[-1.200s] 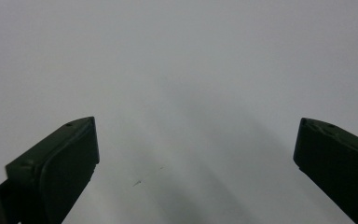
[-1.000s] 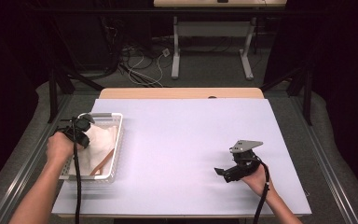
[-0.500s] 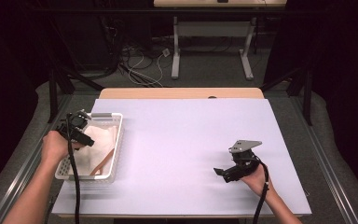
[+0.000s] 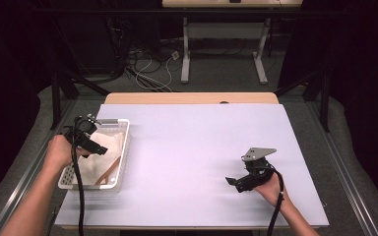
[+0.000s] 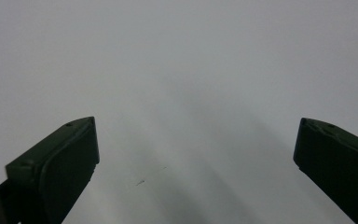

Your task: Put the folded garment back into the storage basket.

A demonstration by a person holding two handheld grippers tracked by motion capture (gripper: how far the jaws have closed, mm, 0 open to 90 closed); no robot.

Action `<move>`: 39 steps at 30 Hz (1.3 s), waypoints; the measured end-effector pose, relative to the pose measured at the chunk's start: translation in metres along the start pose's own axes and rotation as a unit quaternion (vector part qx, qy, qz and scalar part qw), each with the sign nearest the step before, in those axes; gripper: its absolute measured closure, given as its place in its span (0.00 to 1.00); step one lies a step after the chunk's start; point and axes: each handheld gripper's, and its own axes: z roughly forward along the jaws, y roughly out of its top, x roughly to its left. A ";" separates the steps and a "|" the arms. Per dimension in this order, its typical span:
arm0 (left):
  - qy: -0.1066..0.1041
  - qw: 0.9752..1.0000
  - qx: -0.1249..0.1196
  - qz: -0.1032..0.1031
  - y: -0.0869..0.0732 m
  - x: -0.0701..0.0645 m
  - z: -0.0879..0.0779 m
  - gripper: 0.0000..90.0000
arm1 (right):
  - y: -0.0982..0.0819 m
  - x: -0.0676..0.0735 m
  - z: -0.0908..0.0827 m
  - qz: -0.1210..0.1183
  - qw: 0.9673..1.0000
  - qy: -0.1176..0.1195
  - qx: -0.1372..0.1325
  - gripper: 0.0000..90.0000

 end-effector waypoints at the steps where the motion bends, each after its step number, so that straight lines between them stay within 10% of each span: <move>1: -0.001 1.000 -0.001 0.004 0.000 -0.002 -0.001 0.13 | 0.000 0.000 0.000 -0.001 1.000 0.002 0.002 0.00; 17: -0.016 0.998 -0.042 0.034 0.013 -0.045 -0.018 0.06 | 0.000 0.002 0.001 0.002 1.000 0.004 0.000 0.00; 39: -0.076 0.988 -0.086 0.103 -0.001 -0.138 -0.007 0.03 | -0.001 0.012 -0.002 0.005 1.000 0.021 0.021 0.00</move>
